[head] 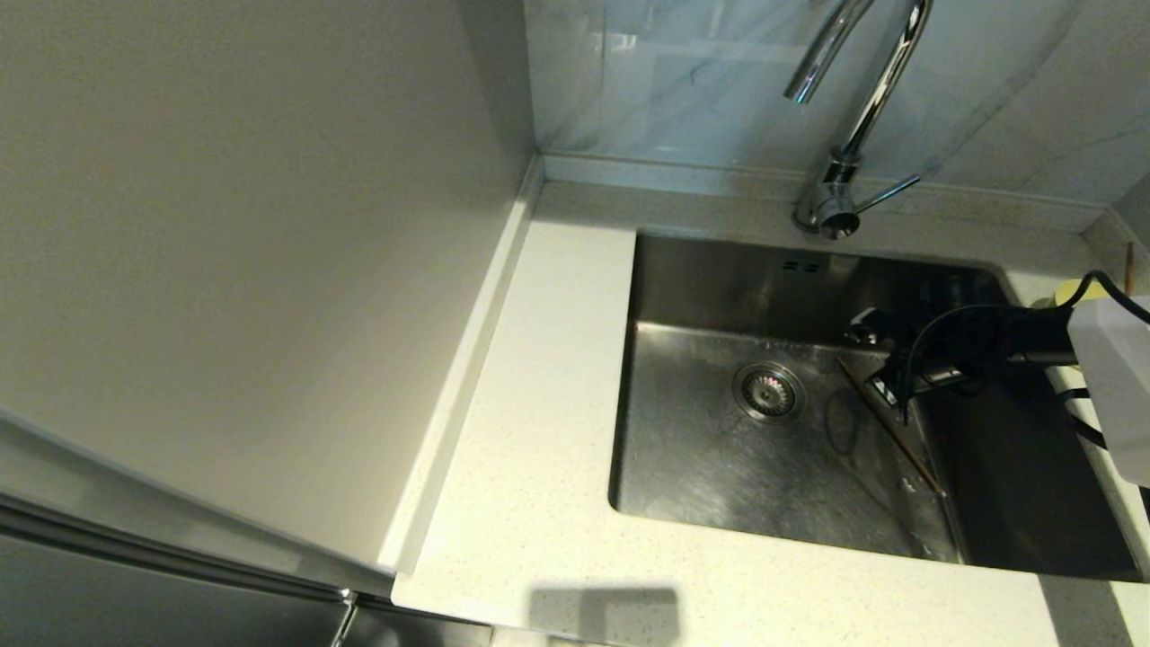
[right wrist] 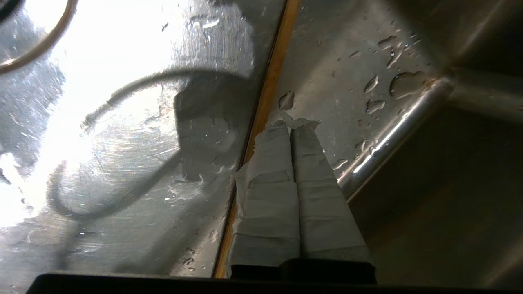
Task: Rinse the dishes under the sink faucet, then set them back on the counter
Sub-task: Put the chopsticks back to the table from the sink
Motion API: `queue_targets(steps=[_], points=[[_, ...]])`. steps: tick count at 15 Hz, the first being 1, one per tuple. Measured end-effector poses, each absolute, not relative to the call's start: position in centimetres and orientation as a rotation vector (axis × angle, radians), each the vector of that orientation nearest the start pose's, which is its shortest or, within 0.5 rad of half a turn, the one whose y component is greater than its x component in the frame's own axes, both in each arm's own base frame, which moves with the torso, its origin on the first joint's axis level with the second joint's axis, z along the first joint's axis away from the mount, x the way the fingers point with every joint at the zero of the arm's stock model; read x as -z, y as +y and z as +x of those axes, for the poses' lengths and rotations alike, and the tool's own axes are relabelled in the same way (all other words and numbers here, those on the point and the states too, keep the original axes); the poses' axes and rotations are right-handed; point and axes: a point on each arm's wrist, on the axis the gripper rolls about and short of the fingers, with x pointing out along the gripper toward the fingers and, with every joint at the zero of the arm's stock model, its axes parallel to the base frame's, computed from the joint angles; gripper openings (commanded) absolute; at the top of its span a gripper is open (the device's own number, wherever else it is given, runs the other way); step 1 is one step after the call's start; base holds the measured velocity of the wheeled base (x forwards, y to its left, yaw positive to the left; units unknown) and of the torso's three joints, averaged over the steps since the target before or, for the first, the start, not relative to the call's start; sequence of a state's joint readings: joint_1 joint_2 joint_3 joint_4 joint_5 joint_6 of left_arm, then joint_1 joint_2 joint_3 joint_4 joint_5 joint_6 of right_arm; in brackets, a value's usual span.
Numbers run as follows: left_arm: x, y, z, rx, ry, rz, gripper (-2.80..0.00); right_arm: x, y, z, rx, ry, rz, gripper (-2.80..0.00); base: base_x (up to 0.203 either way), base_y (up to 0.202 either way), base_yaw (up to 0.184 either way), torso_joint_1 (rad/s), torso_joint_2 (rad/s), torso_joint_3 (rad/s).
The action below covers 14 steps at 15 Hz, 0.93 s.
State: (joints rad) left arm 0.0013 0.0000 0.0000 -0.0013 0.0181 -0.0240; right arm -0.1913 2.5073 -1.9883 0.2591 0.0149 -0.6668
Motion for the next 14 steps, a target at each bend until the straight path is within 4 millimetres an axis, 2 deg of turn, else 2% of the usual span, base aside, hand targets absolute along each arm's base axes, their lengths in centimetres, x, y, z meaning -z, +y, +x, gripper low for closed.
queue_targets(steps=[7,14], points=[[-7.6,0.0,-2.3,-0.019,-0.002,-0.024,-2.8,-8.9,-9.8,49.3,-0.092,0.797,-0.547,0.0,0.0,0.0,0.0,0.0,0.0,0.0],[-7.6,0.0,-2.3,-0.019,-0.002,-0.024,-2.8,-7.9,-10.2,48.9,-0.112,0.863,-0.535,0.0,0.0,0.0,0.0,0.0,0.0,0.0]])
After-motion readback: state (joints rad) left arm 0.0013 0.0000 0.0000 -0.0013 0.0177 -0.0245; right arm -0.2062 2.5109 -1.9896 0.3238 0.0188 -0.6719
